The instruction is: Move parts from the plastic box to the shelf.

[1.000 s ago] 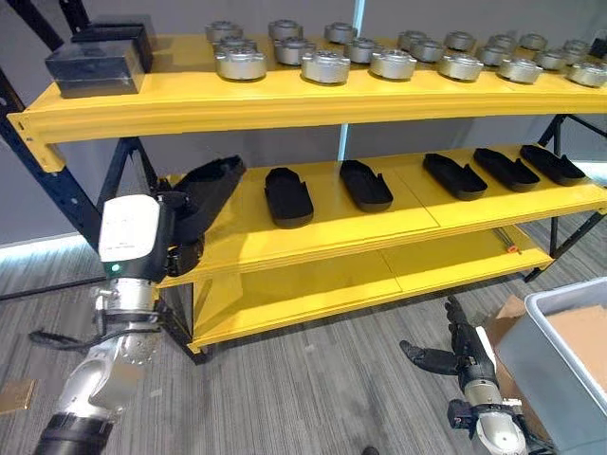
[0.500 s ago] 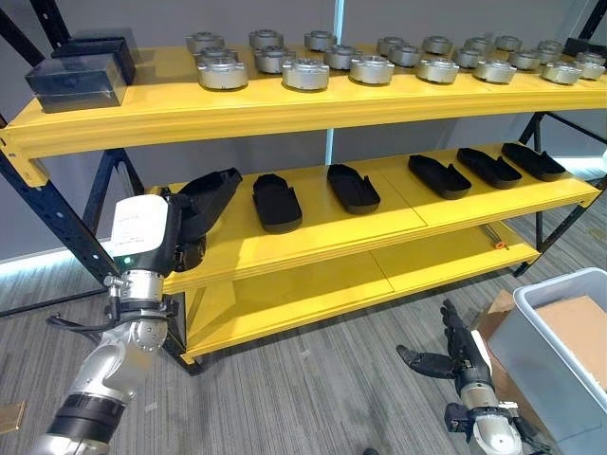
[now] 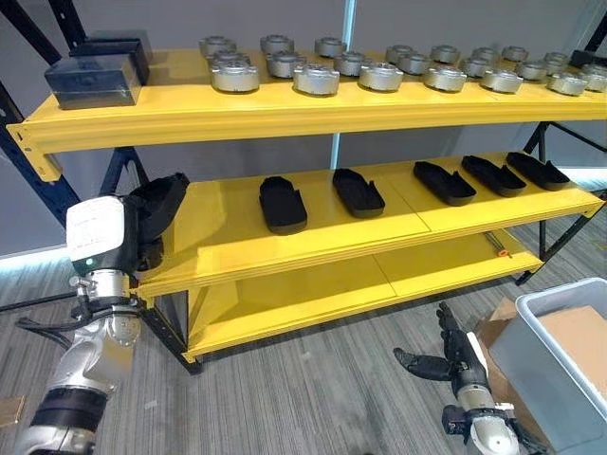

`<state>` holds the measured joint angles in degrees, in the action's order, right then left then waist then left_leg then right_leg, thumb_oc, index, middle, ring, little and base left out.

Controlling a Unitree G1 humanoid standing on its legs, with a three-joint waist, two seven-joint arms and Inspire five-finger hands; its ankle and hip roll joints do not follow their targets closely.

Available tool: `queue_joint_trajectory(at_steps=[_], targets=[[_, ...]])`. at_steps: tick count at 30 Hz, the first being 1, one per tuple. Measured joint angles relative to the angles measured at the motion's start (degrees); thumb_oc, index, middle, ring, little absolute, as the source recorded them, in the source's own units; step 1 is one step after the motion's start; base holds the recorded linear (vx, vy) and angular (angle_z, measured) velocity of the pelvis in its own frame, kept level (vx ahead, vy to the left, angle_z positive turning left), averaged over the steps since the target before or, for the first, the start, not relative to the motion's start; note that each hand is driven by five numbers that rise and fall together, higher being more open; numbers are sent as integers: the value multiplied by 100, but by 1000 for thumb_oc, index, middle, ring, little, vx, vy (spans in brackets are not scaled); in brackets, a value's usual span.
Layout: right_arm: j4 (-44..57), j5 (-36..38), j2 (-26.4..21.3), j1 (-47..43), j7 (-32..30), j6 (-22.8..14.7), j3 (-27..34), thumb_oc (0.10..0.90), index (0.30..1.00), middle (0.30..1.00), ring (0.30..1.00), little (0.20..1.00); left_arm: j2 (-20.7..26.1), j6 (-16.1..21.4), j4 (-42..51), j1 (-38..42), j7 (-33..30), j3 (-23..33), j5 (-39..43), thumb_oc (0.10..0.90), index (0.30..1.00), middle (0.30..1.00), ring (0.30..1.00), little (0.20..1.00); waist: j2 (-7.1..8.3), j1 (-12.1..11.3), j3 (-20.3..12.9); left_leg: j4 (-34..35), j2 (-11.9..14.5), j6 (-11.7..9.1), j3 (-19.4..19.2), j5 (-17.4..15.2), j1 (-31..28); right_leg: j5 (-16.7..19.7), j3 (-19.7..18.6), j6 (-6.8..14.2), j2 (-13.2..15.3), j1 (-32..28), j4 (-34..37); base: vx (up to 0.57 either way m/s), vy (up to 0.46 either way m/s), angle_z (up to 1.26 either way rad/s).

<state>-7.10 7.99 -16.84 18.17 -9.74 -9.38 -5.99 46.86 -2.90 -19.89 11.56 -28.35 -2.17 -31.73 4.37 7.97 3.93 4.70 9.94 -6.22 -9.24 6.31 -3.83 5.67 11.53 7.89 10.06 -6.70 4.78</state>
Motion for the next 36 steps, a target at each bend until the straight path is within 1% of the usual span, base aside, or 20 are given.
queue_joint_trajectory(at_steps=[3,4,7,8,10,12,13,15,17,19,20,21,24,25,26,27,28,29,32,36], targets=[[-7,1,1,30,34,5,2,900,1000,1000,1000,1000,23,-63,-284,252,25,-209,1,400,300,300,300,300,17,3,-11,-18,-1,-1,-4,0,22,-7,14,-4,-3,15,0,15,-4,5],[-14,1,10,69,90,10,-5,900,1000,1000,1000,1000,184,-99,-662,661,110,-618,2,400,300,300,300,300,34,7,-22,-18,1,-4,21,6,59,-11,35,-7,-7,30,-8,10,5,5],[-14,2,11,119,117,27,-4,900,1000,1000,1000,1000,302,-86,-768,847,185,-745,14,400,300,300,300,300,41,117,-26,-18,-7,-4,18,10,89,-10,35,-5,-2,61,-8,-16,-2,1],[-14,2,11,134,117,31,0,900,1000,1000,1000,1000,306,-72,-798,896,190,-772,84,400,300,300,300,300,40,135,-26,-20,-5,-35,16,29,94,-10,29,-5,-4,75,-15,-42,-20,-2],[-12,6,8,145,156,88,-4,900,1000,1000,1000,1000,463,-55,-1310,1557,362,-1278,365,400,300,300,300,300,46,136,-29,-23,18,-46,19,51,215,-16,21,-11,-31,232,-68,-14,-8,-2],[-9,6,-5,163,185,104,-2,900,1000,1000,1000,1000,468,-70,-1611,1913,414,-1479,520,400,300,300,300,300,49,218,-29,-40,38,-61,22,66,285,-15,22,-13,-49,300,-85,-53,-14,-1],[-9,6,-8,158,194,103,-2,900,1000,1000,1000,1000,482,-71,-1632,1951,413,-1485,658,400,300,300,300,300,49,284,-29,-40,49,-70,11,73,296,-15,6,-15,-70,339,-98,-79,-24,-5],[-8,7,-21,143,194,104,-13,900,1000,1000,1000,1000,527,-50,-1942,2330,427,-1802,849,400,300,300,300,300,64,296,-24,-101,89,-80,-3,78,412,-17,-5,-19,-112,442,-142,-59,-14,-6],[-7,9,-30,105,198,103,-24,900,1000,1000,1000,1000,642,-44,-2025,2546,474,-1913,898,400,300,300,300,300,76,317,-20,-149,121,-95,-3,86,561,-9,-28,-40,-151,619,-189,-51,2,-8],[-9,15,-69,110,201,102,-25,900,1000,1000,1000,1000,677,-44,-2059,2698,507,-2104,894,400,300,300,300,300,76,325,15,-156,131,-96,-8,86,575,-8,-27,-50,-166,632,-189,-82,13,-2],[-9,23,-80,106,198,98,-25,900,1000,1000,1000,1000,679,-50,-2083,2823,524,-2252,894,400,300,300,300,300,78,341,56,-160,130,-96,-11,86,580,-12,-29,-56,-162,642,-198,-146,21,4],[-10,25,-116,12,202,96,-50,900,1000,1000,1000,1000,684,-39,-2236,3246,532,-2599,888,400,300,300,300,300,83,298,233,-255,128,-92,8,82,703,-60,-29,-62,-144,767,-329,-213,29,2],[-11,128,-151,-384,222,89,-194,900,1000,1000,1000,1000,768,-40,-2731,4049,590,-2989,893,400,300,300,300,300,16,301,761,-592,133,-61,62,41,1090,-90,-97,-73,-100,1153,-647,-130,16,-4],[-18,135,-153,-433,230,91,-259,900,1000,1000,1000,1000,766,-41,-2861,4113,670,-2990,902,400,300,300,300,300,-33,329,907,-670,148,-62,71,11,1118,-87,-114,-85,-104,1173,-683,-128,2,-2],[-20,148,-169,-448,225,86,-266,900,1000,1000,1000,1000,766,-32,-2943,4166,689,-2995,910,400,300,300,300,300,-75,386,965,-766,172,-67,75,-18,1207,-116,-122,-100,-118,1258,-766,-129,-5,0],[-25,149,-215,-566,219,86,-272,900,1000,1000,1000,1000,765,1,-3153,4395,694,-2996,1057,400,300,300,300,300,-128,404,1075,-880,183,-62,107,-22,1408,-172,-124,-118,-116,1495,-989,-101,-20,5],[-43,149,-227,-684,219,89,-273,900,1000,1000,1000,1000,738,29,-3444,4520,764,-2971,1296,400,300,300,300,300,-177,436,1212,-934,197,-60,155,-24,1451,-228,-126,-138,-112,1573,-1136,-99,-24,3],[-43,148,-264,-684,213,88,-276,900,1000,1000,1000,1000,685,28,-3614,4525,820,-2972,1358,400,300,300,300,300,-223,445,1244,-941,210,-61,155,-25,1448,-274,-127,-138,-118,1608,-1213,-112,-28,1],[-43,148,-331,-689,194,87,-279,900,1000,1000,1000,1000,666,46,-3697,4582,820,-2947,1541,400,300,300,300,300,-275,427,1370,-979,227,-65,169,-26,1460,-346,-131,-158,-119,1668,-1364,-73,-26,0],[-43,149,-376,-689,193,87,-291,900,1000,1000,1000,1000,667,30,-3811,4589,823,-2899,1801,400,300,300,300,300,-289,419,1378,-1136,299,-125,183,-106,1509,-498,-132,-195,-145,1745,-1599,-40,-22,-1]])
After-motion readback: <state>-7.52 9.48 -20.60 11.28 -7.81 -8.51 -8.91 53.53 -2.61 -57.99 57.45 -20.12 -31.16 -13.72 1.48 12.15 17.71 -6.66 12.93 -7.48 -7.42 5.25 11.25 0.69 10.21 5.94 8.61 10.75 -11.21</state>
